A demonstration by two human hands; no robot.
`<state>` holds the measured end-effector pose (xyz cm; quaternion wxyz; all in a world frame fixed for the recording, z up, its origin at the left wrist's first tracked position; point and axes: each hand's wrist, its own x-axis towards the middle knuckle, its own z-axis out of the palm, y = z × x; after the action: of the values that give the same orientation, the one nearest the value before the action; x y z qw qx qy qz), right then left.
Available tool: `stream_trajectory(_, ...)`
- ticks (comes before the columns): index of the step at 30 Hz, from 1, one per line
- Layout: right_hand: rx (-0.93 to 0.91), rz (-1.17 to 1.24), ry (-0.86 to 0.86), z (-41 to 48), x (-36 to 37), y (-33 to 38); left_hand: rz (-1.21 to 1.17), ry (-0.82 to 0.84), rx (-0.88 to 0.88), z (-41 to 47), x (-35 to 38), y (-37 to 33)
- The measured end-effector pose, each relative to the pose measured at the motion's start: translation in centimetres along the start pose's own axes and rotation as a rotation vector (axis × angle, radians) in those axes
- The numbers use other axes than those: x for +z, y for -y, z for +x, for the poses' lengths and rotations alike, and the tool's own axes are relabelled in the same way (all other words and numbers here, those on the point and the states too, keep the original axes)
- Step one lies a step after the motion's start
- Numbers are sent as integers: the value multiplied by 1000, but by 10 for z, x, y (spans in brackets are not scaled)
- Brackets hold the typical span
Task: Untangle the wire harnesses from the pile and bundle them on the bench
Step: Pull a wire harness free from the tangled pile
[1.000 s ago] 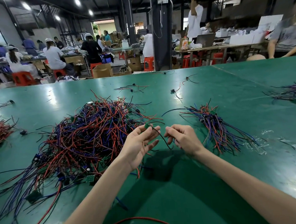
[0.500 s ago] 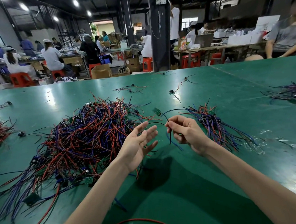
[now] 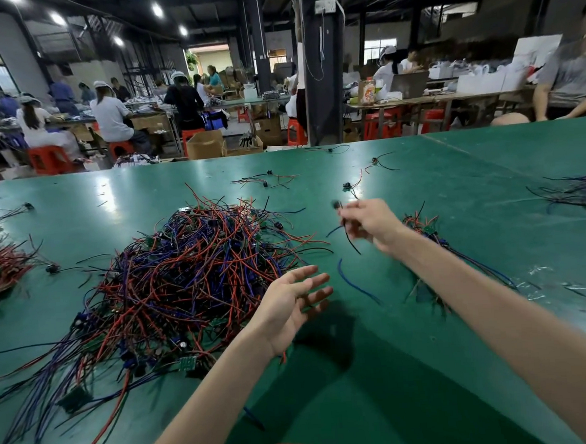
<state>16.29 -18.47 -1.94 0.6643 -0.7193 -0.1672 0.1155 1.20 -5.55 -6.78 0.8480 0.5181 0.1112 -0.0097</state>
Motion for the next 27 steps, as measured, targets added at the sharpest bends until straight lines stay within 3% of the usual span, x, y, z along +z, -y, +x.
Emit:
stream_trajectory(3, 108, 157, 2, 44, -7, 21, 24, 7, -5, -2, -1, 2)
stream_trajectory(6, 225, 24, -33, 61, -19, 19, 41, 7, 1, -3, 0, 1)
stream_trajectory(12, 260, -148, -17, 50, -13, -9, 85, 18, 12, -5, 5, 1)
stream_trajectory(24, -85, -698, 318, 20, 103, -1, -28, -153, -27, -2, 4, 1)
stream_trajectory(27, -186, -817, 298, 19, 128, 0, 10, -173, -45, -3, 6, 3)
